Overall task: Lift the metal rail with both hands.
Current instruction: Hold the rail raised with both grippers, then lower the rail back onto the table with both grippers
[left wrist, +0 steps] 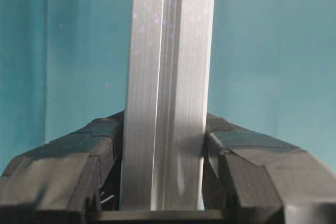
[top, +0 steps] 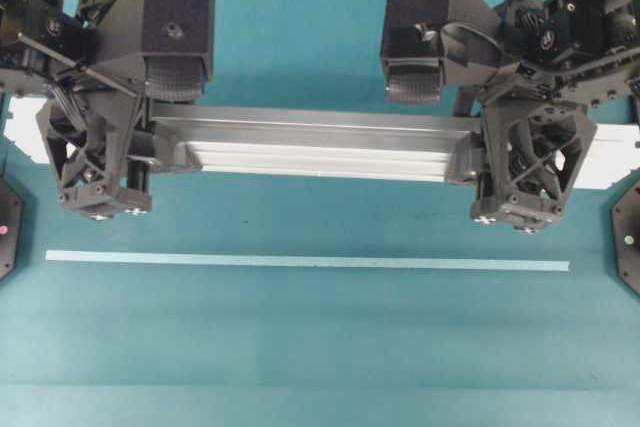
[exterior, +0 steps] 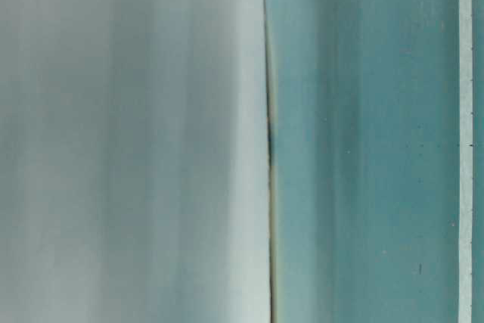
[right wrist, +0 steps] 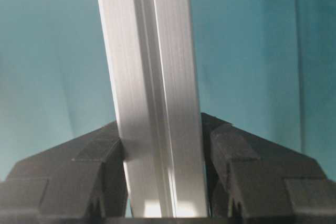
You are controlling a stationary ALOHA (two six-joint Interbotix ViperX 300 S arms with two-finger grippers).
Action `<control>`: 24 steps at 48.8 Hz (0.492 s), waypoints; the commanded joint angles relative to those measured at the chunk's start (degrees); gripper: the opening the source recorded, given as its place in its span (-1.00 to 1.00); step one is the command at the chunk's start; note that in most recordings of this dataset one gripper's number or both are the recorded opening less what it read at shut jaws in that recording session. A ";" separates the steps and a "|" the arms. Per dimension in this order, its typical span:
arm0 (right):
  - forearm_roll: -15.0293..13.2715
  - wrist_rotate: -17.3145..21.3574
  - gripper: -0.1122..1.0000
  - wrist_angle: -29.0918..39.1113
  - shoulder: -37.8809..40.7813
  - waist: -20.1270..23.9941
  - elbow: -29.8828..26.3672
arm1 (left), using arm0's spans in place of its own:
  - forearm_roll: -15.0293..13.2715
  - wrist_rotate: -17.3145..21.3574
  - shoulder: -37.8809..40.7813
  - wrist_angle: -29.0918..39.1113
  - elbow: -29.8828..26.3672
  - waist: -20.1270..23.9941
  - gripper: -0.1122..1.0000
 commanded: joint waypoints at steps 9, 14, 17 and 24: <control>0.26 0.97 -0.10 -1.41 0.09 -0.62 0.97 | 0.26 0.09 0.09 0.62 -1.23 0.88 -0.16; 0.26 0.79 -0.11 -2.90 0.18 -0.88 3.25 | 0.26 -0.09 0.79 0.09 0.53 0.97 -0.15; 0.26 0.70 -0.10 -4.39 0.18 -1.05 5.36 | 0.35 -0.18 1.14 -0.35 2.37 1.14 -0.15; 0.26 0.79 -0.10 -9.76 -0.44 -1.32 11.16 | 0.26 -0.35 1.32 -2.72 6.77 1.23 -0.15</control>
